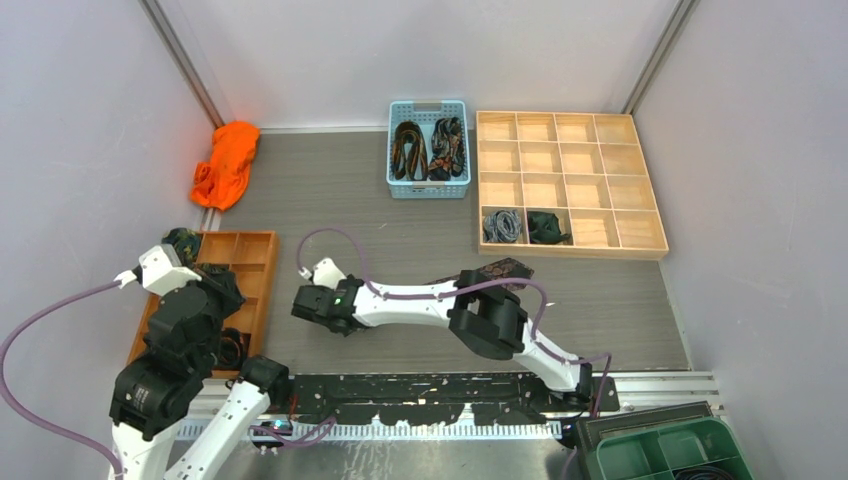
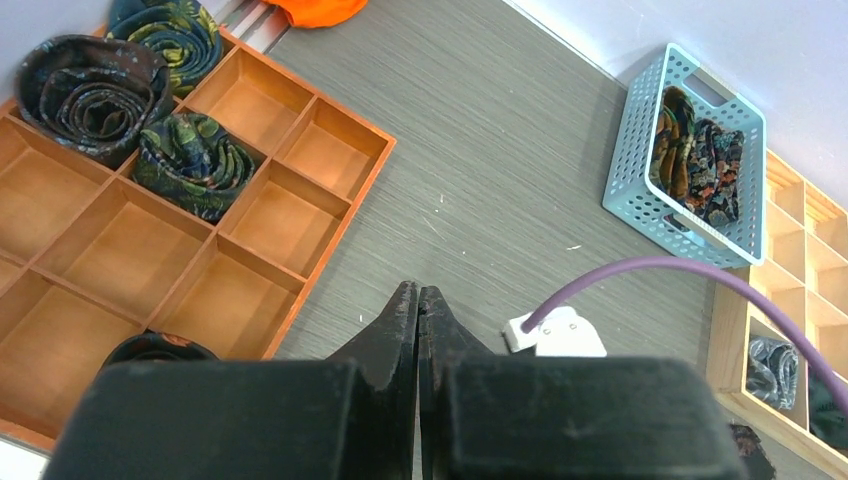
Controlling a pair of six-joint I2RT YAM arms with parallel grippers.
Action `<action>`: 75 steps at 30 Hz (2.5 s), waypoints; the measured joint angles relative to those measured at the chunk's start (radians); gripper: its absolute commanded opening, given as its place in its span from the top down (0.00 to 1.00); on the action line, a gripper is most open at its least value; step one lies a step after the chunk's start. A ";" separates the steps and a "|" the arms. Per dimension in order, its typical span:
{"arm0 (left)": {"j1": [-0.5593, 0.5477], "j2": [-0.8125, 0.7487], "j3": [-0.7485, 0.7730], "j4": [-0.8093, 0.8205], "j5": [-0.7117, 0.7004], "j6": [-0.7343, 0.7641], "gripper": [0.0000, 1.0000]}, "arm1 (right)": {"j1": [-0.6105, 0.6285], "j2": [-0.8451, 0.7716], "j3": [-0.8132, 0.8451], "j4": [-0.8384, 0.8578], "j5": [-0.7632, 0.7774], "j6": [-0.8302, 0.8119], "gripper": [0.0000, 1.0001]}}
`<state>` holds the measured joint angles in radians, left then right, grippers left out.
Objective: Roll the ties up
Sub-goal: Roll the tie at the center of the board.
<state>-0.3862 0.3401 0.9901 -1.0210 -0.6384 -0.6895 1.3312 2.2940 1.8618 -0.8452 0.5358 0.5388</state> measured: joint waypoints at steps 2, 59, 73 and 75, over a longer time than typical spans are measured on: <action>0.000 0.006 0.000 0.003 0.004 0.003 1.00 | -0.019 -0.026 -0.041 0.027 -0.012 0.016 0.56; -0.013 0.348 -0.201 0.441 0.473 0.012 1.00 | -0.278 -0.568 -1.111 1.129 -0.769 0.462 0.71; -0.162 0.422 -0.336 0.564 0.472 0.010 1.00 | -0.280 -0.593 -1.011 0.857 -0.689 0.340 0.45; -0.173 0.432 -0.361 0.582 0.466 0.009 1.00 | -0.280 -0.612 -1.011 0.834 -0.681 0.331 0.43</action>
<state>-0.5594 0.7723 0.6289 -0.4393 -0.1726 -0.6807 1.0515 1.6825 0.8513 -0.0109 -0.1448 0.8696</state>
